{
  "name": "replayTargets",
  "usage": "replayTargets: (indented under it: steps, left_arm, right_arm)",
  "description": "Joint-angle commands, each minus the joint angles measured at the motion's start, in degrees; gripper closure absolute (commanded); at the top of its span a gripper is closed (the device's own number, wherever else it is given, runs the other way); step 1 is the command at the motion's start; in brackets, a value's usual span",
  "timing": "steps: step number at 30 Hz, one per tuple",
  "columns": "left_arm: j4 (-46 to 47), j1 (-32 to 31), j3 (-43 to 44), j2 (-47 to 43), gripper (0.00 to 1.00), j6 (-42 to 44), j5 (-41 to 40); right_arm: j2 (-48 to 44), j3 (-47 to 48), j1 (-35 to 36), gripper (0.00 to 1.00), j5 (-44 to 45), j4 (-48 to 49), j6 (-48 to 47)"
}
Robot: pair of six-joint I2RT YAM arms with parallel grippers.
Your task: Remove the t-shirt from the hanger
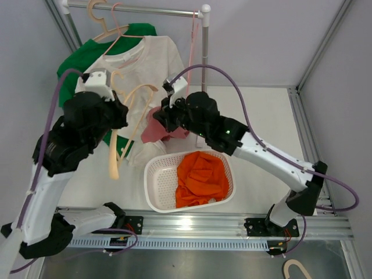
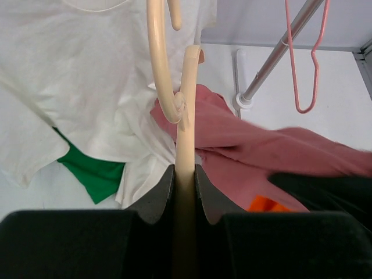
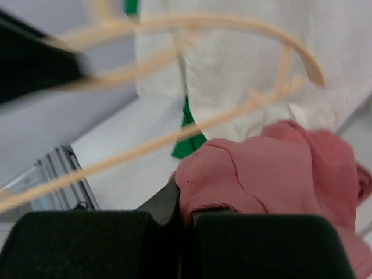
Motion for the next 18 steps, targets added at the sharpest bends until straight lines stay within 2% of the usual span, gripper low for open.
replayTargets:
  steps: [1, 3, 7, 13, 18]
  left_arm:
    - [7.51, 0.51, -0.03, 3.15, 0.99, 0.53, -0.58]
    - [8.83, 0.51, -0.20, 4.04, 0.99, 0.27, -0.14]
    - [10.06, 0.51, -0.03, 5.45, 0.99, 0.44, -0.75]
    - [13.83, 1.39, -0.38, 6.77, 0.99, 2.46, -2.87]
    - [17.18, 2.27, 1.37, 9.22, 0.99, 5.10, -1.28]
  right_arm:
    - [-7.75, 10.52, 3.67, 1.00, 1.19, -1.34, -6.01]
    - [-8.46, 13.95, 4.38, 1.00, 2.07, -0.81, -8.83]
    - [-6.80, 28.16, 4.38, 1.00, 3.13, -2.74, -13.22]
    - [-3.20, 44.17, 4.91, 1.00, 1.81, -2.40, -18.85]
    - [-5.65, 43.59, 5.00, 1.00, 2.59, -1.34, -20.53]
